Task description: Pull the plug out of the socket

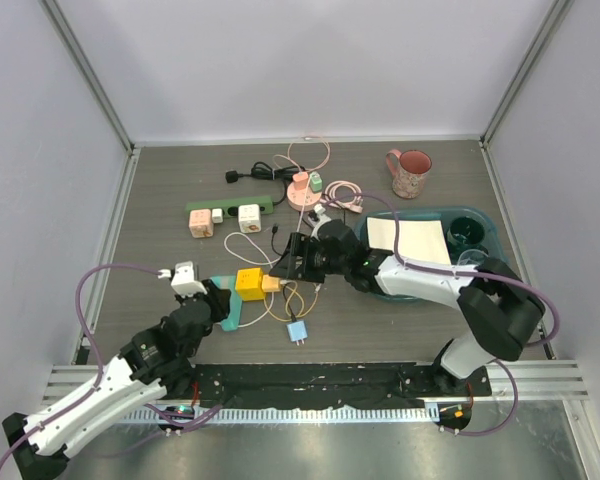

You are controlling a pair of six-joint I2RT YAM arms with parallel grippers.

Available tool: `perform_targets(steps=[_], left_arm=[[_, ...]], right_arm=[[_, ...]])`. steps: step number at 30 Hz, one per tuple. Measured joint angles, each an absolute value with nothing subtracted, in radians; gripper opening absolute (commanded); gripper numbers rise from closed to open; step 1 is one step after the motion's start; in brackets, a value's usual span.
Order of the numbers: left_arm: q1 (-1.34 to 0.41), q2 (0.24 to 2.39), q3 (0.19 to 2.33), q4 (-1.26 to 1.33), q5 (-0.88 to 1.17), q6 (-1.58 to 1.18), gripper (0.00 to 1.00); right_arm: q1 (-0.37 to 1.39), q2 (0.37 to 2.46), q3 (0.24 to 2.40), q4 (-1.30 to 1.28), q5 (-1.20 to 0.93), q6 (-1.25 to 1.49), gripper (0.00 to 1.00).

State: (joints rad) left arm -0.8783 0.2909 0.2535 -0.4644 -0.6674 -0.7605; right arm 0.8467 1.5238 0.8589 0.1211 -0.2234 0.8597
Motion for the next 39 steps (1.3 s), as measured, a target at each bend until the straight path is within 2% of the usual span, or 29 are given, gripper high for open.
perform_targets(steps=[17, 21, 26, 30, 36, 39], left_arm=[[-0.878, 0.183, 0.231, -0.473, -0.666, -0.786, 0.0], [-0.878, 0.167, 0.23, -0.472, -0.666, -0.786, 0.0], [-0.878, 0.165, 0.215, -0.463, -0.66, -0.787, 0.0], [-0.877, 0.166, 0.201, -0.452, -0.657, -0.787, 0.0], [-0.876, 0.169, 0.198, -0.451, -0.655, -0.785, 0.0], [-0.876, 0.169, 0.193, -0.437, -0.641, -0.786, 0.0]], right_arm=[[0.846, 1.649, 0.822, 0.278, -0.24, 1.021, 0.79], [0.846, 1.669, 0.827, 0.278, -0.258, 1.028, 0.71], [0.849, 1.673, 0.842, 0.278, -0.274, 1.031, 0.66], [0.849, 1.674, 0.849, 0.276, -0.271, 1.034, 0.58], [0.849, 1.708, 0.849, 0.279, -0.27, 1.053, 0.61], [0.85, 1.724, 0.849, 0.288, -0.272, 1.062, 0.56]])
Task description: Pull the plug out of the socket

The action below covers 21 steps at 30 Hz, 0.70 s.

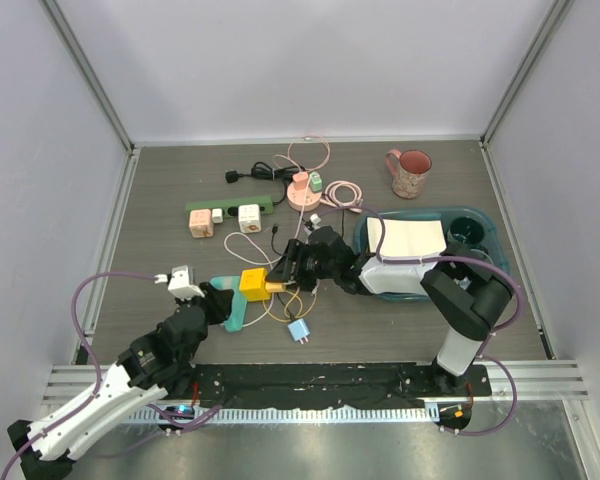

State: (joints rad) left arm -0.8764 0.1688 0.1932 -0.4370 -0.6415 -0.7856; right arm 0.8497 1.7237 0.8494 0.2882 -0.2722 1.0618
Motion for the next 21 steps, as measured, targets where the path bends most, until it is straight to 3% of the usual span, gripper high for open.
perform_targets(steps=[2, 3, 6, 8, 11, 16, 19, 20, 21], left_arm=[[-0.876, 0.169, 0.191, -0.43, -0.633, -0.785, 0.0], [-0.877, 0.169, 0.19, -0.427, -0.633, -0.785, 0.0], [-0.875, 0.169, 0.19, -0.425, -0.64, -0.785, 0.0], [-0.876, 0.173, 0.19, -0.426, -0.645, -0.786, 0.0], [-0.876, 0.193, 0.191, -0.421, -0.651, -0.793, 0.0], [-0.878, 0.286, 0.206, -0.4, -0.654, -0.809, 0.0], [-0.879, 0.366, 0.237, -0.393, -0.654, -0.812, 0.35], [-0.88, 0.39, 0.255, -0.399, -0.655, -0.811, 0.57], [-0.88, 0.413, 0.274, -0.408, -0.657, -0.809, 0.66]], right_arm=[[0.85, 1.729, 0.849, 0.3, -0.275, 1.068, 0.48], [0.85, 1.729, 0.849, 0.303, -0.276, 1.069, 0.37], [0.847, 1.729, 0.849, 0.323, -0.274, 1.087, 0.17], [0.845, 1.729, 0.849, 0.339, -0.267, 1.1, 0.08], [0.845, 1.729, 0.849, 0.344, -0.266, 1.097, 0.01], [0.845, 1.729, 0.849, 0.32, -0.249, 1.09, 0.01], [0.844, 1.729, 0.849, 0.313, -0.239, 1.087, 0.01], [0.844, 1.729, 0.849, 0.313, -0.238, 1.087, 0.01], [0.844, 1.729, 0.849, 0.314, -0.237, 1.087, 0.01]])
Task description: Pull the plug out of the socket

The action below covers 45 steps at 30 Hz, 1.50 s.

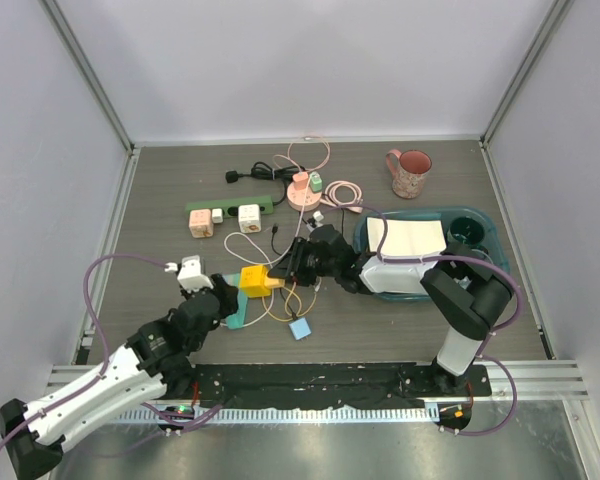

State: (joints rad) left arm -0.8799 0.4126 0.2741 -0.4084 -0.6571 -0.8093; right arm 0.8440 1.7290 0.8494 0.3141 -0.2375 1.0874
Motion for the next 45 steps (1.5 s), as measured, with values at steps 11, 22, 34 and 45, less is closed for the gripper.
perform_targets(steps=[11, 22, 34, 45], left_arm=[[-0.879, 0.48, 0.513, -0.53, -0.669, -0.804, 0.94], [-0.878, 0.609, 0.692, -0.621, -0.614, -0.702, 0.98], [-0.562, 0.915, 0.763, -0.619, -0.233, -0.636, 0.95], [-0.545, 1.169, 0.804, -0.573, -0.08, -0.54, 0.89]], right_arm=[[0.862, 1.721, 0.867, 0.289, -0.229, 1.045, 0.01], [0.891, 1.698, 0.892, 0.24, -0.195, 1.015, 0.01], [0.896, 1.698, 0.896, 0.234, -0.183, 0.999, 0.01], [0.896, 1.698, 0.894, 0.231, -0.182, 0.983, 0.01]])
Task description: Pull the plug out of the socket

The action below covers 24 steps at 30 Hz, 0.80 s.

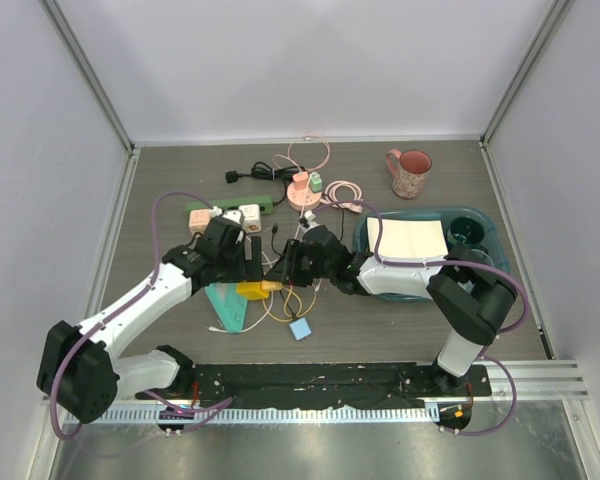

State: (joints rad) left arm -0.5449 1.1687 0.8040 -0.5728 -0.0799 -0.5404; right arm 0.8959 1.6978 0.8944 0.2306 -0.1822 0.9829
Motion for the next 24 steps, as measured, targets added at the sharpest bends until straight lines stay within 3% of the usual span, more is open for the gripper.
perform_targets(steps=[4, 7, 11, 18, 24], left_arm=[[-0.536, 1.194, 0.804, -0.564, -0.079, -0.535, 0.8], [-0.533, 1.222, 0.807, -0.552, -0.078, -0.53, 0.65], [-0.537, 1.237, 0.813, -0.543, -0.074, -0.535, 0.59], [-0.54, 1.254, 0.827, -0.557, -0.125, -0.542, 0.55], [-0.54, 1.279, 0.842, -0.57, -0.166, -0.54, 0.62]], right_arm=[[0.896, 1.697, 0.894, 0.235, -0.184, 0.979, 0.01], [0.896, 1.696, 0.891, 0.238, -0.185, 0.977, 0.01], [0.897, 1.693, 0.886, 0.24, -0.181, 0.974, 0.01], [0.895, 1.639, 0.854, 0.245, -0.176, 0.963, 0.01], [0.885, 1.559, 0.83, 0.234, -0.173, 0.942, 0.01]])
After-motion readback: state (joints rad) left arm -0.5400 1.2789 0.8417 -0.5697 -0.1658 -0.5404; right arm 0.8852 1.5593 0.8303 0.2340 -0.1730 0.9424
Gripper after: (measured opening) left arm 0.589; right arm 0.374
